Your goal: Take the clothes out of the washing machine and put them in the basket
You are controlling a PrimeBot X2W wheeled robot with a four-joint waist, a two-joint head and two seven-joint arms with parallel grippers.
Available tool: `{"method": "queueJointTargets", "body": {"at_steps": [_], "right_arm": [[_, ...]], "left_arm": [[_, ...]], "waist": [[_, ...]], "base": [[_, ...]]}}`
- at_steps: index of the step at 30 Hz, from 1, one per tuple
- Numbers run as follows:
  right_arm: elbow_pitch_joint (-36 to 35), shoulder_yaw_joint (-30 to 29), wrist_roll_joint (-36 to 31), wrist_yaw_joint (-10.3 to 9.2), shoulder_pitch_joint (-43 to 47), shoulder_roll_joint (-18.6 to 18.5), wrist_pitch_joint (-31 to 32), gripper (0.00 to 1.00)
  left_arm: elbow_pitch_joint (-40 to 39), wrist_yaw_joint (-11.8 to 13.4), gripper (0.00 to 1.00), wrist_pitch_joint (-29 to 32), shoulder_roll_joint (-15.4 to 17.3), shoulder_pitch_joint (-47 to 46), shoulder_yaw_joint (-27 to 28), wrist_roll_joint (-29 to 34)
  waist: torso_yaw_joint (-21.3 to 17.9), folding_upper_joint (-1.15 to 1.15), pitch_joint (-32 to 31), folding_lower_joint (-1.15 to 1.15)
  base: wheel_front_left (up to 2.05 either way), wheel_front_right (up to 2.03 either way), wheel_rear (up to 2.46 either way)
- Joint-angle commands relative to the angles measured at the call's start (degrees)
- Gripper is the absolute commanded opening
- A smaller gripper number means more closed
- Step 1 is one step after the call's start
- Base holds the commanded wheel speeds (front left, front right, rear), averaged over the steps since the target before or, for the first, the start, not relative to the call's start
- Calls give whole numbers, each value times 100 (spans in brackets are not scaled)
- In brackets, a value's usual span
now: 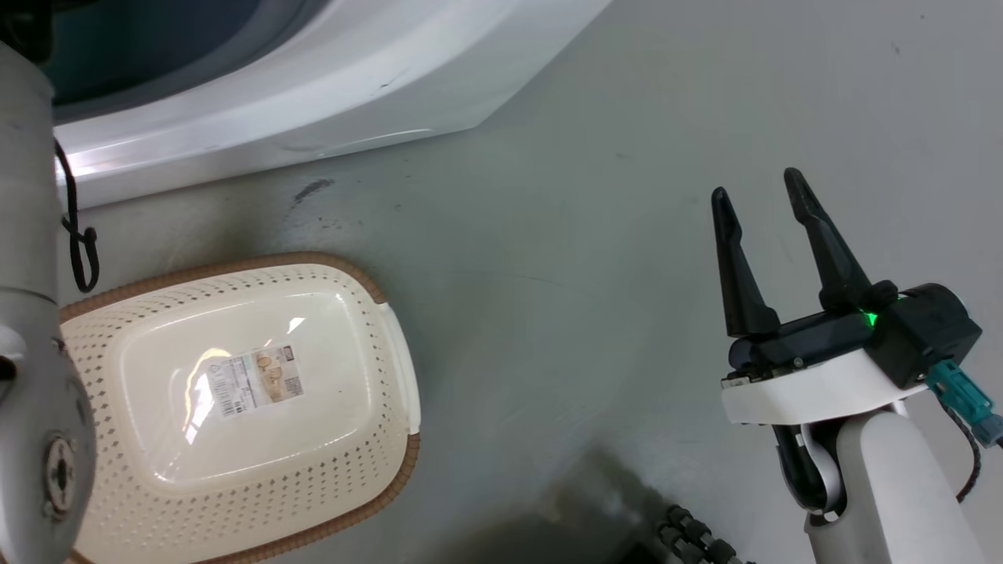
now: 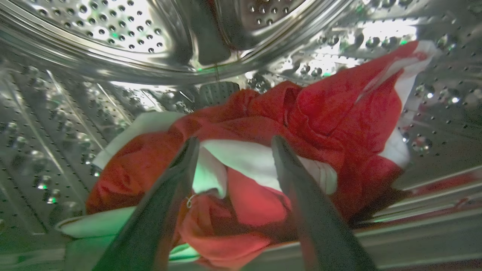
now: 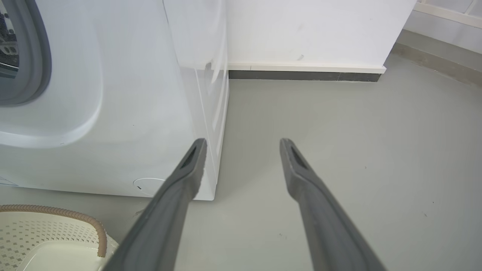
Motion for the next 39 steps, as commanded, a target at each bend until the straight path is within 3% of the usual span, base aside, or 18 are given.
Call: {"method": "queueJointTargets", "body": {"at_steps": [1, 11, 16, 21, 22, 29, 35, 39], "right_arm": [[-9, 55, 58, -4, -83, 10, -16, 100], [-28, 394, 392, -4, -128, 11, -15, 100], [-28, 486, 555, -4, -159, 11, -16, 100], [-6, 577, 661, -4, -184, 10, -15, 100], [-13, 581, 671, -4, -189, 11, -15, 100], [38, 578, 702, -4, -193, 10, -15, 100], [110, 534, 621, -4, -202, 9, -16, 100], [179, 448, 499, -4, -135, 8, -16, 100]], "left_arm": [[155, -37, 100, 258, 76, -140, -13, -36], [727, -111, 100, 1696, 579, -797, -172, 46], [775, -136, 100, 2246, 657, -1098, -276, 70], [833, 53, 100, 2724, 738, -1183, -300, 78], [797, 85, 0, 2728, 748, -1177, -310, 77], [510, 281, 0, 2323, 760, -805, -279, -13], [227, 352, 0, 1374, 659, -315, -220, -122], [122, 325, 0, 414, 531, 140, -197, -222]], "waist": [[-103, 0, 52, -1], [-587, 0, 255, -1], [-721, 0, 414, -1], [-826, 0, 462, -1], [-834, 0, 469, -1], [-775, 0, 331, -1], [-605, 0, 49, -1], [-410, 0, -286, -1]], "base": [[0, 0, 0], [0, 0, 0], [0, 0, 0], [0, 0, 0], [0, 0, 0], [0, 0, 0], [0, 0, 0], [0, 0, 0]]}}
